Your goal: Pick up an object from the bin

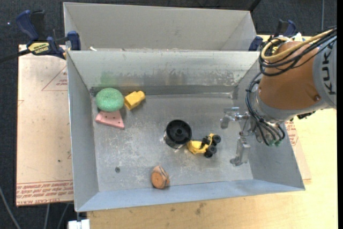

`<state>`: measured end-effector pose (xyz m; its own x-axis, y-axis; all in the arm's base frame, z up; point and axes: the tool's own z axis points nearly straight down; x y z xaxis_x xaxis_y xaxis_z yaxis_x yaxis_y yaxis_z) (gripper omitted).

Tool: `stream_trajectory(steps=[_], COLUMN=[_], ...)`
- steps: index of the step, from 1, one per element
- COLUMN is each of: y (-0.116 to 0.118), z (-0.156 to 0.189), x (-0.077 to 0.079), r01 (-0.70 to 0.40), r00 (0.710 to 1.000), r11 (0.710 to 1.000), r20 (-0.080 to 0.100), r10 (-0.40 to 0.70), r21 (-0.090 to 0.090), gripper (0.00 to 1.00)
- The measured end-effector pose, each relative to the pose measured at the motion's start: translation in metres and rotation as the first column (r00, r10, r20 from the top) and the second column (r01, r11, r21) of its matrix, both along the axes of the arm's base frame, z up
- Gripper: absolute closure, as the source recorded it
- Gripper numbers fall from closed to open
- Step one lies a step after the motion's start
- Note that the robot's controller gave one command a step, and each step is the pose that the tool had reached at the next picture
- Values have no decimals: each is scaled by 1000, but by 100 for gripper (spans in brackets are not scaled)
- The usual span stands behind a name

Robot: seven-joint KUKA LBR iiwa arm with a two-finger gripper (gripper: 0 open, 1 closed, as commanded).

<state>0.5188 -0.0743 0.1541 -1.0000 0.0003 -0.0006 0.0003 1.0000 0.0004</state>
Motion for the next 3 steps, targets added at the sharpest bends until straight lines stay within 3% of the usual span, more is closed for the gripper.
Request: stream_trajectory(steps=[1,2,3], y=[17,62,86], z=[-34,-74,-86], x=[10,49,66], r01=[53,89,92], r00=[999,996,996], r11=[999,996,996], r20=[8,3,3], r10=[-53,-89,-92], r21=[-1,0,3], gripper=[0,0,0])
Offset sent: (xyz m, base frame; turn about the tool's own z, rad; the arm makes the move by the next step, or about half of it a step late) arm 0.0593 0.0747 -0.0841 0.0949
